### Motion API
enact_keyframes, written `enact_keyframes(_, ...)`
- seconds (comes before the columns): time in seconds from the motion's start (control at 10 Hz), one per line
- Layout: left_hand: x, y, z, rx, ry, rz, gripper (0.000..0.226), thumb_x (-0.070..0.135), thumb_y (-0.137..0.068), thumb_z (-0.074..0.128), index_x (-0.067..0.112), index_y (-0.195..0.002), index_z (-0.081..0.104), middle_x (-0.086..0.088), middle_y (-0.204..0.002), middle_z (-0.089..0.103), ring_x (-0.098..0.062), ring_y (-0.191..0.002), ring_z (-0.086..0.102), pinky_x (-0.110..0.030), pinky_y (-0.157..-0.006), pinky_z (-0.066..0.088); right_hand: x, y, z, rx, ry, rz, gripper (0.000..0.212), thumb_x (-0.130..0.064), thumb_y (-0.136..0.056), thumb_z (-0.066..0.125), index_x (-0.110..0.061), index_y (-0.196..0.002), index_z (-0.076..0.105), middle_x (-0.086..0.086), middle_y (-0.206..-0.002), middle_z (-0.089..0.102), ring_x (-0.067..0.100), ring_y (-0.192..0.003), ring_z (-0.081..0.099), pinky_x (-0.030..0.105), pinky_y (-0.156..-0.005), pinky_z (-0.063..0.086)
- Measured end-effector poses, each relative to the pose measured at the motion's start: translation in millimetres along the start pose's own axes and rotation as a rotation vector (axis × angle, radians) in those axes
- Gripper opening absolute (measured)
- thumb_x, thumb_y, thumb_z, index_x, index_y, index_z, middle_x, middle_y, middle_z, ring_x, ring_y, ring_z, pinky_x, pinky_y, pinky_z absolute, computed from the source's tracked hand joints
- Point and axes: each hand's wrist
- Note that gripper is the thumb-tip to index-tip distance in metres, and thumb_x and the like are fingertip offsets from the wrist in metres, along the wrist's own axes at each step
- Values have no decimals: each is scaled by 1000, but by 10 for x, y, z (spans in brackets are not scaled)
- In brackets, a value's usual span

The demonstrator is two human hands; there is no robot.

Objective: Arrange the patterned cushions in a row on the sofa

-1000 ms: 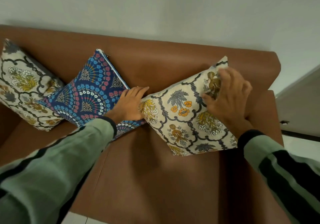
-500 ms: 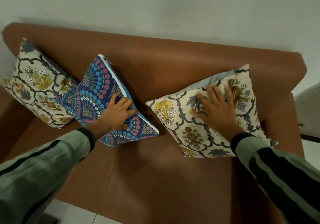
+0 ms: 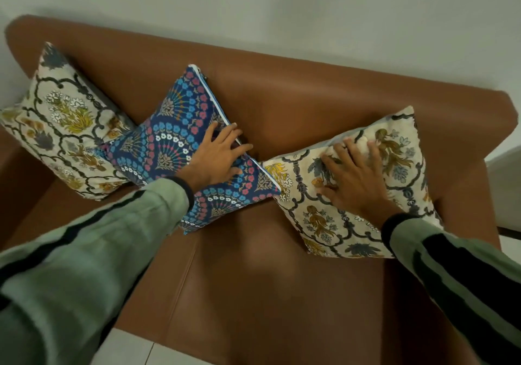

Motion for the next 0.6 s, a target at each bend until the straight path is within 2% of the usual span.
enact_keyframes(0.1,-87,348,83,215,67,-42,63,52,-95,46,25,-150,32,-17,-158,28,-34,-147,17,-63,-115,13,-276,-21,-71,67,-19,11,69,-59,-88,40,-17,-142,38,18,-152,35,34,-144,22,59,-114,8)
enact_keyframes(0.2,-174,714,197,296,98,-157,62,50,-99,40,24,-154,24,-16,-161,20,-33,-148,15,-62,-116,12,-725,-192,-94,104,-119,-16,67,-54,-91,43,-20,-146,30,15,-156,29,30,-146,19,58,-114,14)
enact_keyframes(0.3,-198,1003,418,242,150,-229,66,48,-99,38,23,-155,16,-14,-163,14,-32,-150,10,-62,-116,13,-1411,-437,-38,117,-245,-210,65,-41,-92,49,-22,-149,24,11,-159,21,28,-147,16,58,-111,23)
enact_keyframes(0.4,-278,1061,580,75,273,-333,71,57,-98,31,27,-156,3,-8,-165,-1,-32,-150,1,-64,-115,11,-1951,-594,87,27,-221,-356,60,-30,-97,44,-26,-151,17,7,-162,9,26,-149,3,60,-115,12)
enact_keyframes(0.5,-456,1085,699,-131,403,-416,72,65,-96,25,38,-153,-10,0,-162,-22,-35,-148,-14,-68,-114,4,-1877,-528,380,-114,-146,-287,67,-32,-95,49,-28,-151,13,4,-163,2,28,-149,0,65,-113,9)
enact_keyframes(0.6,-642,1308,706,-337,478,-488,76,70,-93,28,41,-152,-10,1,-160,-27,-42,-147,-10,-71,-112,5,-1511,-287,426,-134,-57,-174,76,-37,-78,72,-26,-144,37,9,-157,29,33,-141,32,66,-109,17)
Point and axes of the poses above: each hand's wrist, its own y-axis away from the middle knuckle, its own z-axis out of the palm, x = y × z
